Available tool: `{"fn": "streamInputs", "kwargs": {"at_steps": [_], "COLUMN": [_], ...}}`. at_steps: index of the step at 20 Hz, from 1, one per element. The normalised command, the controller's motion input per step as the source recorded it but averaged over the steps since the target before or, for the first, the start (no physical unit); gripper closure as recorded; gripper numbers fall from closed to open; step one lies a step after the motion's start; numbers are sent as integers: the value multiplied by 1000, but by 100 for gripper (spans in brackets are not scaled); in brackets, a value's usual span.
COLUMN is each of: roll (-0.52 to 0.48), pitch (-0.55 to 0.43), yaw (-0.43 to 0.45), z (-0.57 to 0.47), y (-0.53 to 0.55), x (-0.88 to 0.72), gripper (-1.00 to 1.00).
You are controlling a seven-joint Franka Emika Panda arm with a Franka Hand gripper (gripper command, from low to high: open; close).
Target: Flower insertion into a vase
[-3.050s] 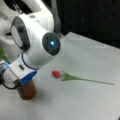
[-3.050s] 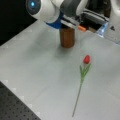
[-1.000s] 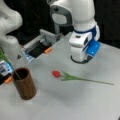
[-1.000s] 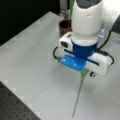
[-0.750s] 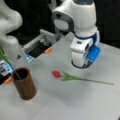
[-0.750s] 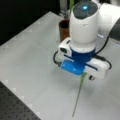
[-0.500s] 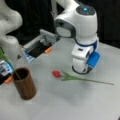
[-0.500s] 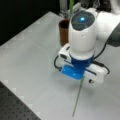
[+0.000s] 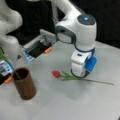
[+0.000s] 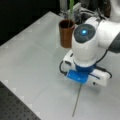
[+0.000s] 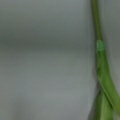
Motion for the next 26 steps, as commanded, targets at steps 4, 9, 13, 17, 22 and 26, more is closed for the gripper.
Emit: {"fn": "streamInputs", "kwargs": {"at_steps": [4, 9, 13, 17, 22, 26], "roll": [-104, -118, -137, -145, -175, -225], "pitch": [-140, -132, -109, -75, -63, -18], "yaw": [-49, -61, -73, -67, -39, -5], "z": [-232, -137, -206, -222, -174, -140], "y": [25, 14, 11, 12, 51, 66], "x": [-29, 27, 113, 159, 182, 140], "gripper": [-100, -100, -100, -100, -100, -100]}}
